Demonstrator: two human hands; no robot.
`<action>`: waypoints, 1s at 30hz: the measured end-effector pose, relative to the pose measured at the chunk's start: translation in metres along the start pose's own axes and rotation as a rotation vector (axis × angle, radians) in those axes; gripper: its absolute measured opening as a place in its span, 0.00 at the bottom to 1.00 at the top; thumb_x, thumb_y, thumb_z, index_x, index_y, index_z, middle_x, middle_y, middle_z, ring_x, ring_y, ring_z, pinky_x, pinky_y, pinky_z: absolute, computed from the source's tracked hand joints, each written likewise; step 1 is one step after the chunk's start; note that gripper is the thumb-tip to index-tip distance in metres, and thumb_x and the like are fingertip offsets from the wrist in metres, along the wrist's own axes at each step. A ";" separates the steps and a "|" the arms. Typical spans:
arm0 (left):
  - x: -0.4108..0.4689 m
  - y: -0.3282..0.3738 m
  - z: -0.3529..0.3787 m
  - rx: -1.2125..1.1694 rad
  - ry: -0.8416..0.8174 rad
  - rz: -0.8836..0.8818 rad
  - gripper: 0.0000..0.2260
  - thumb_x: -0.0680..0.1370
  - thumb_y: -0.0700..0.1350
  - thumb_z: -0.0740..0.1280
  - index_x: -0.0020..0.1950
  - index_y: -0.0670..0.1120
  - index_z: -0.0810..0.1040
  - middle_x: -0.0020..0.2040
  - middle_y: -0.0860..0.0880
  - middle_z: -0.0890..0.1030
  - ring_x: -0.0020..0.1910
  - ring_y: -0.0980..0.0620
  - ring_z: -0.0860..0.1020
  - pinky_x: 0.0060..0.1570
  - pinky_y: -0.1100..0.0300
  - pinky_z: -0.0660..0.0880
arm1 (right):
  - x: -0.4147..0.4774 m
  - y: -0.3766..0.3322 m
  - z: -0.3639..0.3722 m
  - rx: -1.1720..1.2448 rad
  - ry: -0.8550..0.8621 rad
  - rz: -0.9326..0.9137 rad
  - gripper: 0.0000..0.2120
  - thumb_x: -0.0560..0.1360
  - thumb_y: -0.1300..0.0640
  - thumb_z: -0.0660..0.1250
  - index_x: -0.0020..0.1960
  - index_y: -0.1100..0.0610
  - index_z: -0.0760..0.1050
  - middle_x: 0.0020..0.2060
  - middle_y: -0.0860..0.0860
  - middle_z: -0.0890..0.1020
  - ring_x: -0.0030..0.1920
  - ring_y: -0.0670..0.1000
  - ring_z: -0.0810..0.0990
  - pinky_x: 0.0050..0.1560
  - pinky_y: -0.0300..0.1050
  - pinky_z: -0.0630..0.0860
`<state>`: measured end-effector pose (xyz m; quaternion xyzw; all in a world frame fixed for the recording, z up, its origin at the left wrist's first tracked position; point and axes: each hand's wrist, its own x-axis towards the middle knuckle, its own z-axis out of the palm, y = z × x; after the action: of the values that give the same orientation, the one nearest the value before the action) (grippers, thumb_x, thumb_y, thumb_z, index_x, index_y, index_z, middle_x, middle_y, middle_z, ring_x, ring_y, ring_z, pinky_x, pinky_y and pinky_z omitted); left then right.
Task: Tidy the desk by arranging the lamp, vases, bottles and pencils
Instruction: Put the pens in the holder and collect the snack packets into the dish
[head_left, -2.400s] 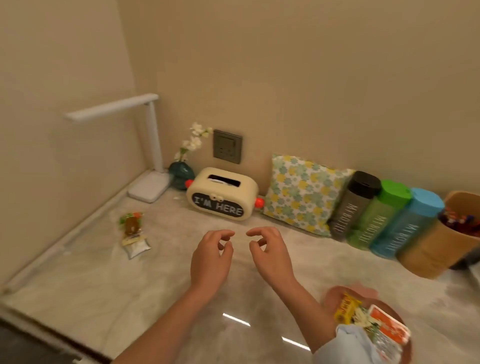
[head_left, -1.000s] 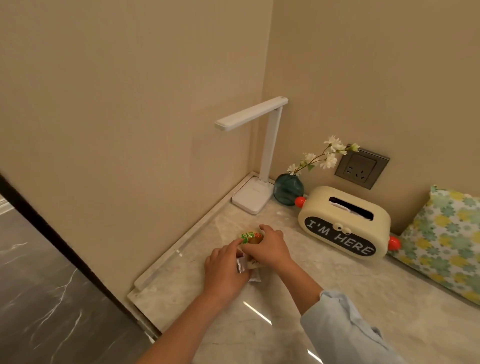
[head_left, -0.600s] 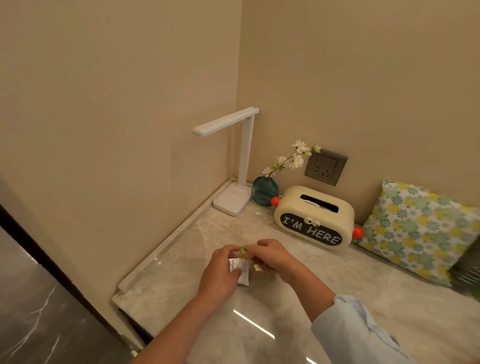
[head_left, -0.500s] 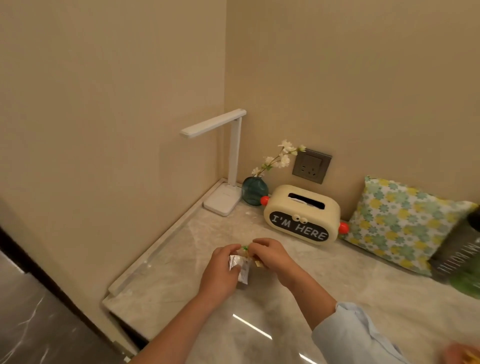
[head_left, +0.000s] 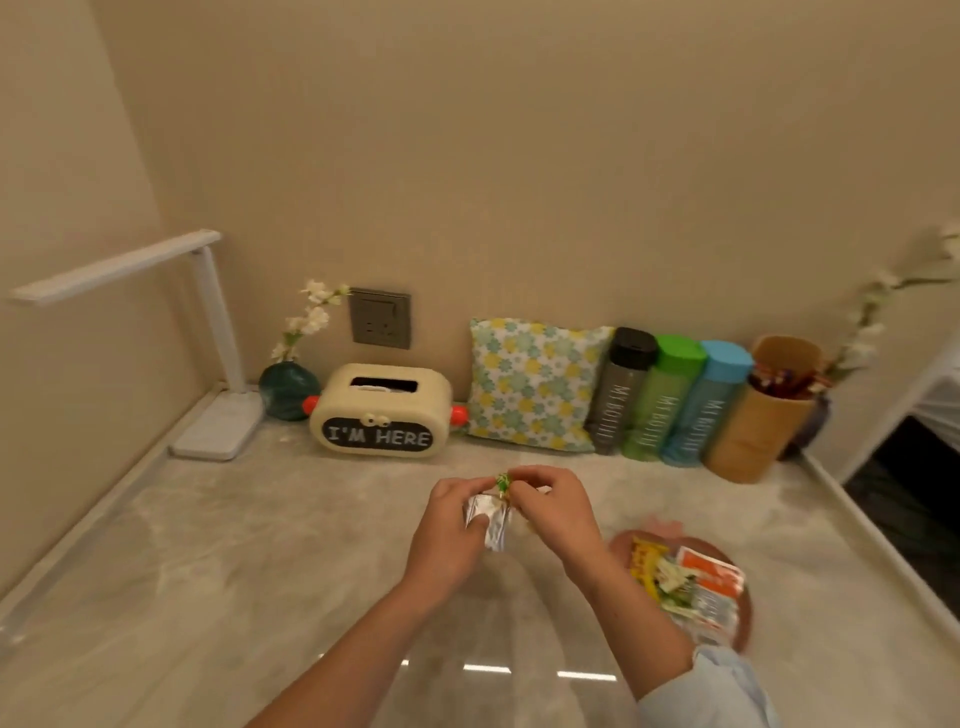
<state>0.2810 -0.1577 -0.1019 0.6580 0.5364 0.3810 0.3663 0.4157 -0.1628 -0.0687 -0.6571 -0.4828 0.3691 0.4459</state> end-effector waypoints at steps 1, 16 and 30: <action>-0.002 0.008 0.016 -0.017 -0.022 0.011 0.21 0.74 0.33 0.65 0.62 0.53 0.77 0.57 0.54 0.73 0.50 0.62 0.73 0.54 0.70 0.69 | -0.002 0.006 -0.017 -0.008 0.028 -0.007 0.09 0.69 0.62 0.68 0.46 0.53 0.84 0.40 0.46 0.85 0.42 0.43 0.81 0.42 0.32 0.74; -0.043 0.072 0.176 -0.082 -0.023 0.098 0.16 0.73 0.38 0.70 0.54 0.58 0.80 0.53 0.62 0.78 0.52 0.65 0.75 0.52 0.71 0.71 | -0.043 0.104 -0.165 -0.409 0.286 0.082 0.19 0.71 0.48 0.69 0.61 0.42 0.75 0.55 0.45 0.70 0.55 0.49 0.75 0.66 0.48 0.65; -0.063 0.066 0.208 0.224 0.198 -0.186 0.21 0.80 0.46 0.60 0.73 0.52 0.64 0.74 0.51 0.61 0.72 0.49 0.57 0.70 0.51 0.59 | -0.052 0.142 -0.187 -0.379 0.270 0.031 0.21 0.74 0.48 0.66 0.66 0.45 0.71 0.60 0.48 0.69 0.62 0.50 0.67 0.63 0.47 0.69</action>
<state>0.4867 -0.2457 -0.1421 0.6014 0.6675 0.3466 0.2697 0.6165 -0.2746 -0.1377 -0.7798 -0.4695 0.1873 0.3693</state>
